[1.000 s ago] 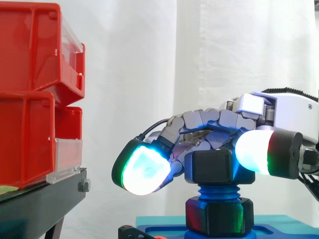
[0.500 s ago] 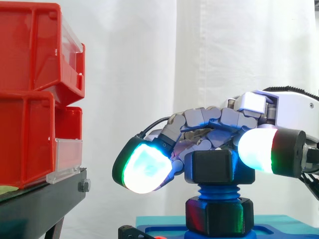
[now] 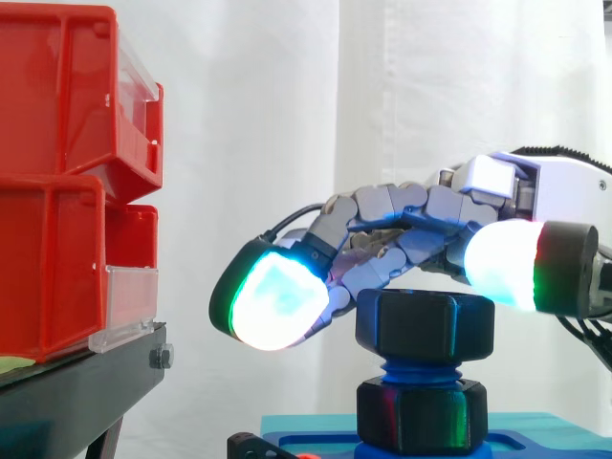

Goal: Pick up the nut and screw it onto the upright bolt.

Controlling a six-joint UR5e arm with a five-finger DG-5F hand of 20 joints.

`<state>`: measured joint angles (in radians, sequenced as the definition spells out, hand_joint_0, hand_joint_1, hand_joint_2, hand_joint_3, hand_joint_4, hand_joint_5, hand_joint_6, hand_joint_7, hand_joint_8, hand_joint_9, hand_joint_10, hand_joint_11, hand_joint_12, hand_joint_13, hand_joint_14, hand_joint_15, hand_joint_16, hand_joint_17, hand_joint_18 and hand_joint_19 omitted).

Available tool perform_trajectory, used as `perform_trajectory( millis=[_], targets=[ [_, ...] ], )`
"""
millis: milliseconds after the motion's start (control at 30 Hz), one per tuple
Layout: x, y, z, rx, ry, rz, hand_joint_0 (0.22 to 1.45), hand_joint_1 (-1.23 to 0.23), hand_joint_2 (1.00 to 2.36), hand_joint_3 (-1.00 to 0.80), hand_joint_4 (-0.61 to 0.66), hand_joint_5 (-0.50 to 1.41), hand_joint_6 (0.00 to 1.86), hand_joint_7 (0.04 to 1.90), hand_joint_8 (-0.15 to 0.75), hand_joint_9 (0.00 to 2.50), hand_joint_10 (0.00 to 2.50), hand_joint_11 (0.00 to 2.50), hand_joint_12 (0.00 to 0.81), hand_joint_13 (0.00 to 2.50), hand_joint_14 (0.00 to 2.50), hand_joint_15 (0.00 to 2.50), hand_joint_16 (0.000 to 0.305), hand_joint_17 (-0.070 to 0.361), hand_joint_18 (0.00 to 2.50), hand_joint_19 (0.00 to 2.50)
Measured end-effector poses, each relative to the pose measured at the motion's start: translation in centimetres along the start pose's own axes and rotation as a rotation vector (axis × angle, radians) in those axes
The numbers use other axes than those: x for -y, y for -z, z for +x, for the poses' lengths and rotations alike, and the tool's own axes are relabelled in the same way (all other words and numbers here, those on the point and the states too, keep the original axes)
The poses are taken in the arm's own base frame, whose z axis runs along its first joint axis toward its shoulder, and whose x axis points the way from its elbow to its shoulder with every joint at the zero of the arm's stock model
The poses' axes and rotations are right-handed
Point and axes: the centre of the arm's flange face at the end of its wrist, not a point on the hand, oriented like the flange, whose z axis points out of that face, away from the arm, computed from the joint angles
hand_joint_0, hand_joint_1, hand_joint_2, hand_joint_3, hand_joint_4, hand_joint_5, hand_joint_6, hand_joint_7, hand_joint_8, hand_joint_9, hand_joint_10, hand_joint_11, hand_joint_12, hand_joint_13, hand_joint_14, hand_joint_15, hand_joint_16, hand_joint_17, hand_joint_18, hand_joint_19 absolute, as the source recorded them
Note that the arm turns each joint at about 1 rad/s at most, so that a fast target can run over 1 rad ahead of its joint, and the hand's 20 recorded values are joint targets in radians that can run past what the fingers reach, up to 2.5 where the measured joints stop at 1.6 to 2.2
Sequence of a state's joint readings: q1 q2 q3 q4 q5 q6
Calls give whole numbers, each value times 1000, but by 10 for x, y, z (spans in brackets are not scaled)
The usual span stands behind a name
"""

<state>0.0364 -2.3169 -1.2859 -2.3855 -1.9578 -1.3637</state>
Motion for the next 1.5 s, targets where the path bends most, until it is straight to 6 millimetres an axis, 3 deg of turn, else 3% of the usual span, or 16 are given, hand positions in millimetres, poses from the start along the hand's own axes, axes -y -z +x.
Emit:
perform_trajectory(
  millis=[367, 567, 1000, 1500],
  targets=[
    [0, -1, -3, 2, 5, -29, 417, -196, 1000, -500, 172, -145, 501, 645, 209, 640, 0, 0, 270, 473, 0, 0, 36, 82, 172, 0],
    [2, 1, -3, -3, 17, -32, 421, -174, 1000, -500, 176, -143, 502, 668, 209, 631, 0, 0, 272, 464, 0, 0, 36, 81, 164, 0],
    [12, 8, -6, -2, 32, -43, 440, -160, 1000, -500, 219, -107, 503, 884, 221, 646, 0, 0, 268, 477, 0, 0, 33, 74, 159, 0],
    [20, 15, -8, -8, 41, -62, 456, -170, 1000, -500, 224, -62, 503, 1274, 236, 688, 0, 0, 259, 512, 0, 0, 30, 68, 189, 0]
  ],
)
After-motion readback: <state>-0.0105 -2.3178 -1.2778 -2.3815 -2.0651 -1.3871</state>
